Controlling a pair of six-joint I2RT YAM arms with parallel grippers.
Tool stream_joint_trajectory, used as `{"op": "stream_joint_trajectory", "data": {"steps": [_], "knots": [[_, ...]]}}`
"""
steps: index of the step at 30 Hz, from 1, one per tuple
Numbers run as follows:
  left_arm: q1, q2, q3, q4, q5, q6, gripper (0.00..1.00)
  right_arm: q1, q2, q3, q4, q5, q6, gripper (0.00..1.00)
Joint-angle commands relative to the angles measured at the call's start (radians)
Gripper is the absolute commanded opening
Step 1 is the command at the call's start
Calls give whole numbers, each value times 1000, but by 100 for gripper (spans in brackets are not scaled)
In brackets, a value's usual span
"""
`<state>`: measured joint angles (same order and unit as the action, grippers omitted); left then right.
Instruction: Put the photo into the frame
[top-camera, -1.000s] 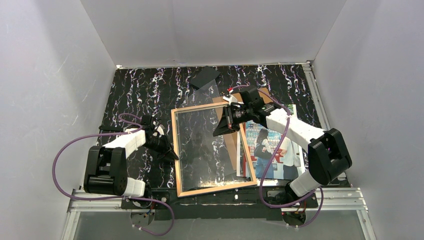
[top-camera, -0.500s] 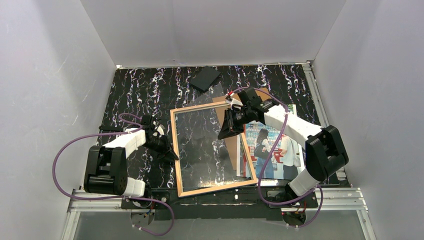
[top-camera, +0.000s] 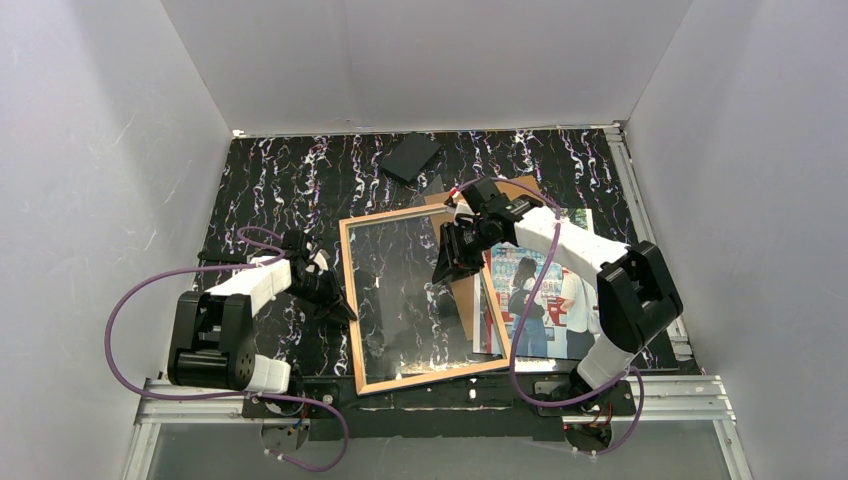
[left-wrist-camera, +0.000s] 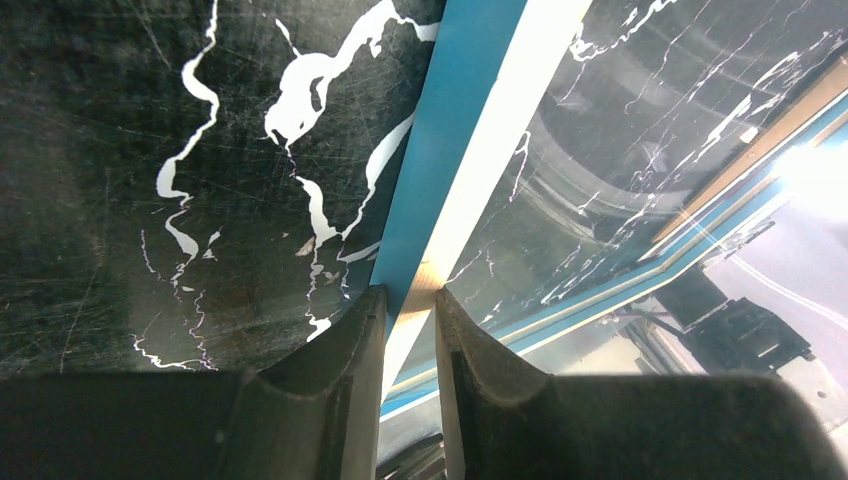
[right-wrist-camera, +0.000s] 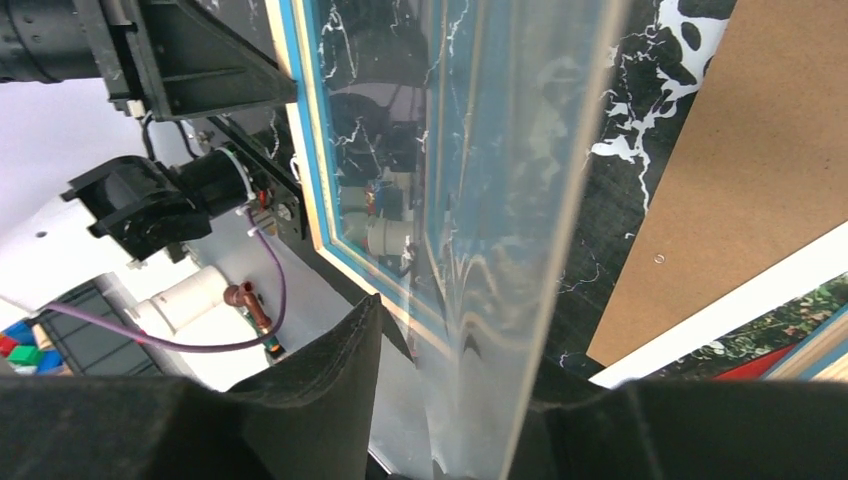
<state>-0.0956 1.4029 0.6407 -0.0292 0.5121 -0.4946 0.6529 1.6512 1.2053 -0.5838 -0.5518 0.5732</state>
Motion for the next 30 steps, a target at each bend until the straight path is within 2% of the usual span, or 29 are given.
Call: {"op": "stream_joint_trajectory", "data": {"steps": [1, 9, 14, 23, 30], "knots": [[-5, 15, 20, -81, 71, -9, 0, 53, 30, 61, -89, 36, -29, 45], [-5, 15, 18, -81, 71, -9, 0, 76, 59, 95, -183, 188, -32, 65], [-4, 15, 18, -80, 71, -9, 0, 90, 76, 112, -233, 286, -34, 74], [-4, 15, 17, -80, 69, -7, 0, 138, 148, 176, -327, 437, -33, 83], [-5, 15, 17, -80, 68, -8, 0, 183, 203, 230, -365, 501, -35, 85]]}}
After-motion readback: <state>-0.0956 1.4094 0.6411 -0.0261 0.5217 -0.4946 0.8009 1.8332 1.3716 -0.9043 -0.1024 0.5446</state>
